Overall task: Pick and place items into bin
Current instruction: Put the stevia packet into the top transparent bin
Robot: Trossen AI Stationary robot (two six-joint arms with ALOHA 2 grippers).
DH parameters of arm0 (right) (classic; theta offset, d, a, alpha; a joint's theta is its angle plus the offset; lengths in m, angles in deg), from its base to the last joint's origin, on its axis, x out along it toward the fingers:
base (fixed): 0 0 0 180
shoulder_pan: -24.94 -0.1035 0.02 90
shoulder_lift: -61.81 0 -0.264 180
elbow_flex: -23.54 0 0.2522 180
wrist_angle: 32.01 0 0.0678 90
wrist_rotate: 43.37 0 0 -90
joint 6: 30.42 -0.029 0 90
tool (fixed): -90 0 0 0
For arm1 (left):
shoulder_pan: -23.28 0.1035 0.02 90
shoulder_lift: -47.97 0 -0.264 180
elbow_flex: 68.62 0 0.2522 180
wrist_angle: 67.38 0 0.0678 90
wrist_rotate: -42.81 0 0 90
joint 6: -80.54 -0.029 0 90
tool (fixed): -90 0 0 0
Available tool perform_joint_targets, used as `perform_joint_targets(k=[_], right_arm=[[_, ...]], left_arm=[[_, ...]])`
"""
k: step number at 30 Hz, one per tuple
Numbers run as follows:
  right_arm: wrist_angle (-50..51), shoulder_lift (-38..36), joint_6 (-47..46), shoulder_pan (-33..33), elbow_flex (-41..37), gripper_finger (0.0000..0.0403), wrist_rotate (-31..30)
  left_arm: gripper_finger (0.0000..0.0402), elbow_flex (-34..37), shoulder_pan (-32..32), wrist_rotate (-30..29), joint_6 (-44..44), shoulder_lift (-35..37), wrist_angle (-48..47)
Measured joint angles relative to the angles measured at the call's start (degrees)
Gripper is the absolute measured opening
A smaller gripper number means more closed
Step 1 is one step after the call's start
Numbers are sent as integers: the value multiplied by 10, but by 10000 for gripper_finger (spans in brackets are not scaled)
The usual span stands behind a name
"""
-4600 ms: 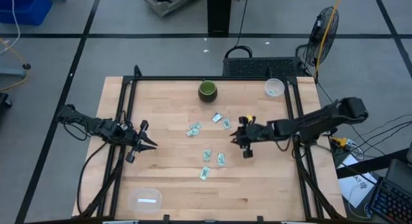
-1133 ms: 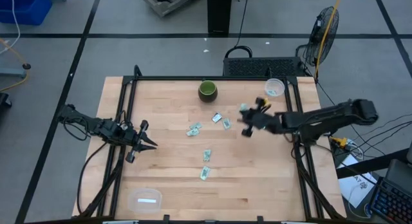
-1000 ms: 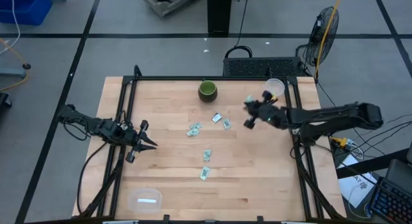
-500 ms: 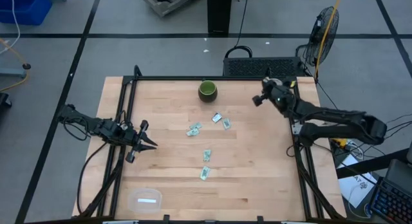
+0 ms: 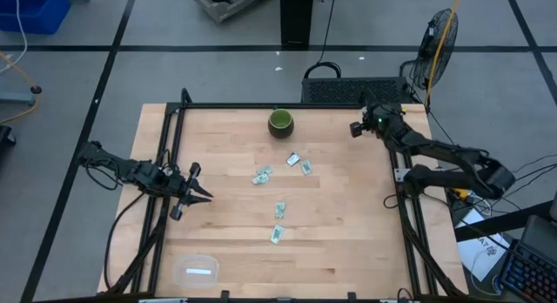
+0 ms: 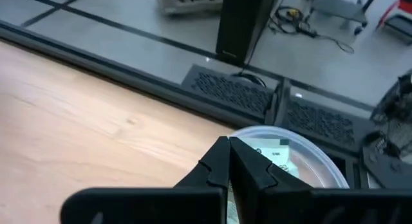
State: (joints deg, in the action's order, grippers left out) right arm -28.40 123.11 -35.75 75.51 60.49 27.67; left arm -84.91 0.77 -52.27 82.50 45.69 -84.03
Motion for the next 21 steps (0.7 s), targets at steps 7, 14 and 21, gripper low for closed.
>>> perform_joint_targets(k=[7,14,21], right_arm=[[-8,48,-13,23,-2,0,51],[-24,89,-15,27,-3,11,27],[-35,94,-10,27,-3,54,8]], left_arm=[[63,0,0,0,0,0,0],[63,0,0,0,0,0,0],[63,0,0,0,0,0,0]])
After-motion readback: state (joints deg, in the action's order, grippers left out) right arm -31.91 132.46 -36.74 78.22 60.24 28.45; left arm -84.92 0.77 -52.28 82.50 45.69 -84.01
